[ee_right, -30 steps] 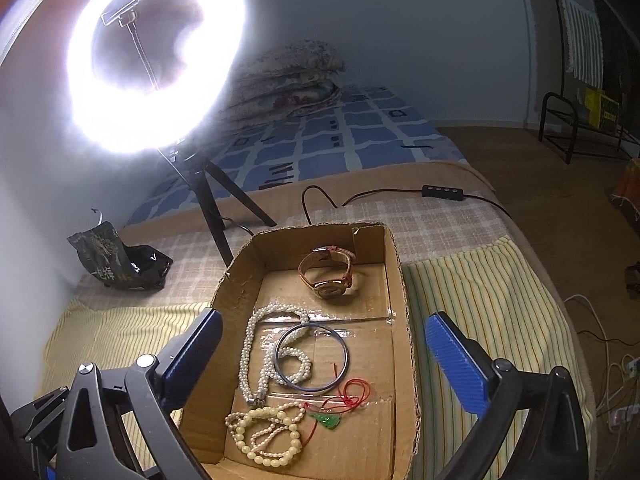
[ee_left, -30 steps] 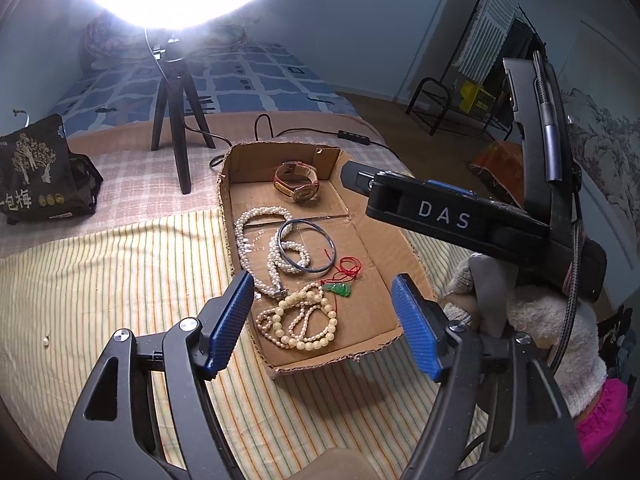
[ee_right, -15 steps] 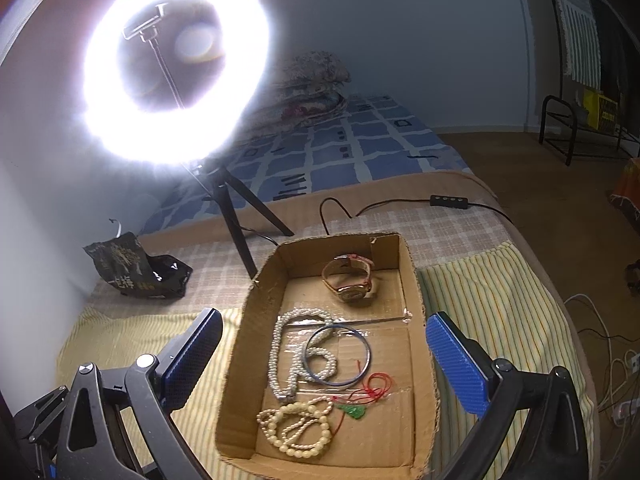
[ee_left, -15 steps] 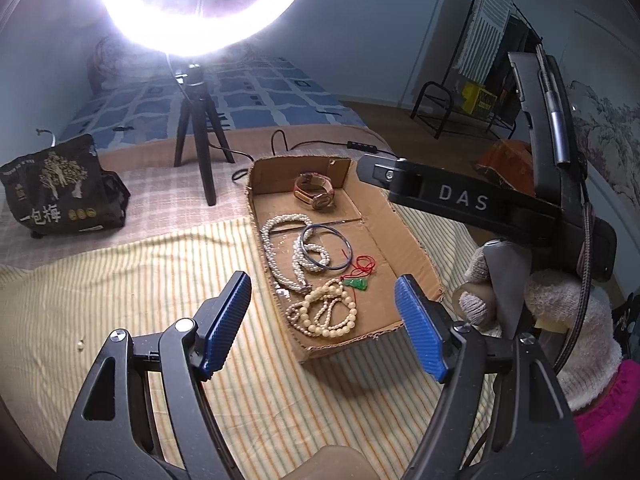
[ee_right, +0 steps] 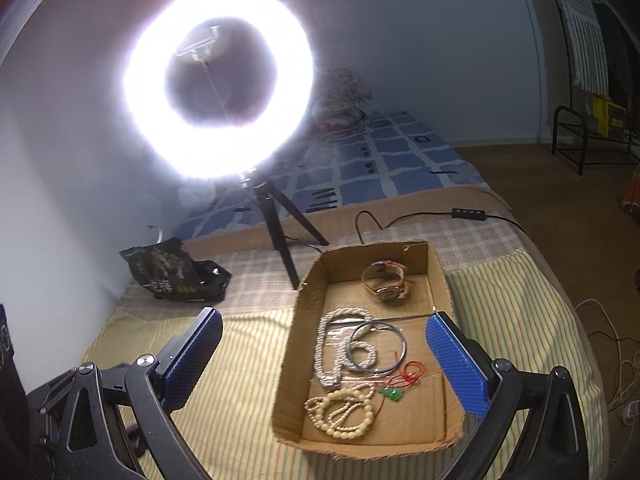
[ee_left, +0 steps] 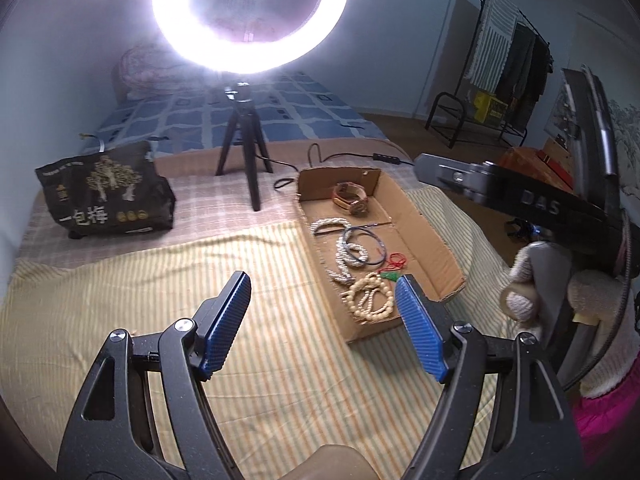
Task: Organize jewelry
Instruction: 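Withdraw both tools from the box toward the pearl earrings on the sheet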
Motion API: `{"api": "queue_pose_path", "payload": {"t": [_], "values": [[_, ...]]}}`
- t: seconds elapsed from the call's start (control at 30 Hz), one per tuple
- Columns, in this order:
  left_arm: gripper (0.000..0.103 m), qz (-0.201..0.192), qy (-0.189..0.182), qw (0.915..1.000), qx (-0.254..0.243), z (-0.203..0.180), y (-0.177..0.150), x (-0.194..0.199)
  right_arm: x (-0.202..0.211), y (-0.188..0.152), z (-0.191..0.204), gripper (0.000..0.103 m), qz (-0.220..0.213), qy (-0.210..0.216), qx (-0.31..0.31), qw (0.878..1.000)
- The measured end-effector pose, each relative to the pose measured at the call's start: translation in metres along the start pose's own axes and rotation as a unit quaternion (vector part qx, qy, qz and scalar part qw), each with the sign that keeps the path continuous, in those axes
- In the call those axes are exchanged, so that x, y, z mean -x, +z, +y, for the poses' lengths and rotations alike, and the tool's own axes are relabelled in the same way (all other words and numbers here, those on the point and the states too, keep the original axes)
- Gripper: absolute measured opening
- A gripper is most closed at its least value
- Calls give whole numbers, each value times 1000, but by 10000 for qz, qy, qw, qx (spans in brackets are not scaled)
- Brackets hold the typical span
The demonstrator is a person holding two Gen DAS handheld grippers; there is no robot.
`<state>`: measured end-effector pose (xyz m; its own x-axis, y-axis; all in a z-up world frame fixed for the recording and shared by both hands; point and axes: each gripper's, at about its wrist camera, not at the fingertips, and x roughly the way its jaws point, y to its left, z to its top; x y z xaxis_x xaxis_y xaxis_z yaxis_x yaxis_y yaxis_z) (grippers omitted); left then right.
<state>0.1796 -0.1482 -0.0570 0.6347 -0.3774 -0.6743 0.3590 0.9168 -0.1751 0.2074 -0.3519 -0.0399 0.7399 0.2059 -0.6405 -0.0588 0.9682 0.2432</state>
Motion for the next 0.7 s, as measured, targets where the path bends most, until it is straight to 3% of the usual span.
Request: {"api": "queue_pose_path", "payload": {"t": [0.33,0.7], "values": [[77,-62,261,9996,31,33,-10,24,24,-13,41,103,-24,178,423,9989],[77,22,666,9977,157,82,-28,41,38,-49,89,103,155,326,888,9954]]}}
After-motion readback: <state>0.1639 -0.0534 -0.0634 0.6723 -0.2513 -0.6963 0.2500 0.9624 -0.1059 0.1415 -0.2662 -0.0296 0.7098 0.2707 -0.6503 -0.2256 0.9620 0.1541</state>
